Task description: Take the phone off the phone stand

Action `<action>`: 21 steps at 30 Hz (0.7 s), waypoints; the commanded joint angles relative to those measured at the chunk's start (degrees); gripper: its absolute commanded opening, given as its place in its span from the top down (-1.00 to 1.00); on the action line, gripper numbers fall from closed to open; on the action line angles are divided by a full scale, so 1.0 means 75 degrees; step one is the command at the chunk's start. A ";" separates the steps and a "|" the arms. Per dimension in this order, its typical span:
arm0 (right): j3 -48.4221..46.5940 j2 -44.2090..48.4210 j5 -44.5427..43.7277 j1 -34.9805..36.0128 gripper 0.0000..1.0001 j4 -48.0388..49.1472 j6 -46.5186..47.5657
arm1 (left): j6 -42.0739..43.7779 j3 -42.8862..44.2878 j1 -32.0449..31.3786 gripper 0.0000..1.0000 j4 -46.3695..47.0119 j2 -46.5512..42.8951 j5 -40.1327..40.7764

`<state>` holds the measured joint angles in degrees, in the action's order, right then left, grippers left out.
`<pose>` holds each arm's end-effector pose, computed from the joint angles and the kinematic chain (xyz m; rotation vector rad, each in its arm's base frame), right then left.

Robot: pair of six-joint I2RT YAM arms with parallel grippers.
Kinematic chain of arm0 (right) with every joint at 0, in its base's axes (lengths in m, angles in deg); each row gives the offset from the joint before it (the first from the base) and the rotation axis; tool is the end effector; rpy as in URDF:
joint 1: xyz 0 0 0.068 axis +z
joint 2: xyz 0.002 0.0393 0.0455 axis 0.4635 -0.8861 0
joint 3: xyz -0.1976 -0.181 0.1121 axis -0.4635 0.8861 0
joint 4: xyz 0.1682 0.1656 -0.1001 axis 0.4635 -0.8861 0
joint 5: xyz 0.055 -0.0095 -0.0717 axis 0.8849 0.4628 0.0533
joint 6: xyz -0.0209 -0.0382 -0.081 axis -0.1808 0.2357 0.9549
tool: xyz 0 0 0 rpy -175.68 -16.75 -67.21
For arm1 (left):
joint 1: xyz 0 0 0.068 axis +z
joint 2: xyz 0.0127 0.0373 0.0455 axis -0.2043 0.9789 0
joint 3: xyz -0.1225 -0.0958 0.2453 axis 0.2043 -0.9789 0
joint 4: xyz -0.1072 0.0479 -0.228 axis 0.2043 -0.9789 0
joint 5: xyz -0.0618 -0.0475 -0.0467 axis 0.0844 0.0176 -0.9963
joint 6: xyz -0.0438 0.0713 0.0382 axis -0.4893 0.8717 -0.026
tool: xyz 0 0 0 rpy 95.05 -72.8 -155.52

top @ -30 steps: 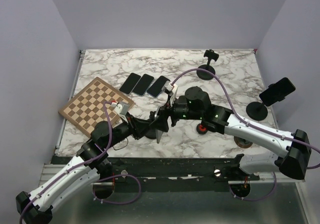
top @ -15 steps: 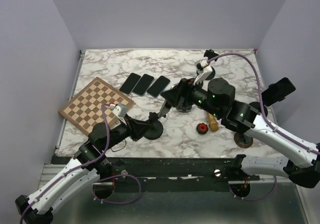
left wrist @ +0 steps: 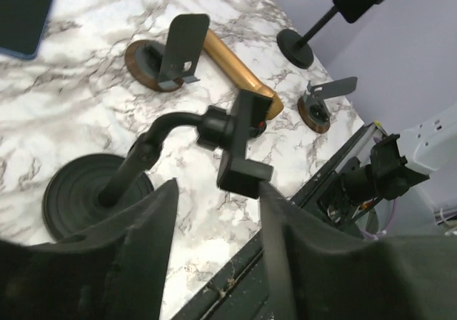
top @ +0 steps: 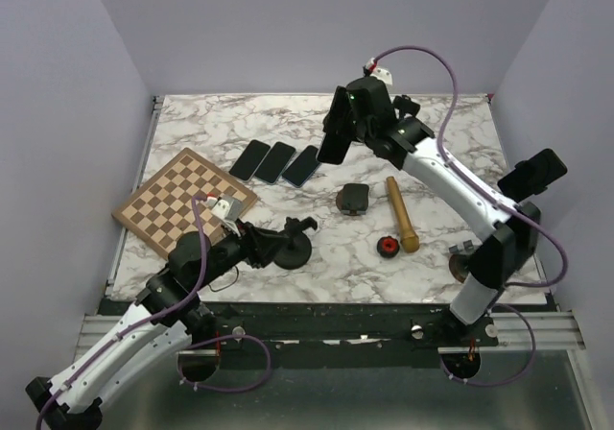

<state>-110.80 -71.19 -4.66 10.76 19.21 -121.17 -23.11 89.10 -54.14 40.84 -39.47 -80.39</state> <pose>0.3429 0.2326 0.3906 0.1718 2.0423 0.4155 0.1025 -0.1088 0.2666 0.2201 1.7869 -1.1205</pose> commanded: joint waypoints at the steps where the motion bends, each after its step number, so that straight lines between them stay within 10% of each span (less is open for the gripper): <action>1: -0.0964 -0.1561 0.0894 -0.0491 0.99 -0.1093 -0.0645 | 0.0127 0.0676 0.0045 -0.34 -0.1665 0.0037 0.0831; 6: -0.1829 -0.3184 0.1193 -0.0591 0.99 -0.1884 -0.1635 | 0.0795 0.1575 0.0048 -0.68 -0.2490 -0.0141 0.1159; 21: -0.1827 -0.4412 0.1725 -0.0780 0.99 -0.1891 -0.3207 | 0.4313 0.7518 0.0051 -0.75 -0.2827 0.2309 0.3054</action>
<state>-126.10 -104.96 7.32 5.64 3.65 -140.16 -1.14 136.61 -53.90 17.02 -26.03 -62.34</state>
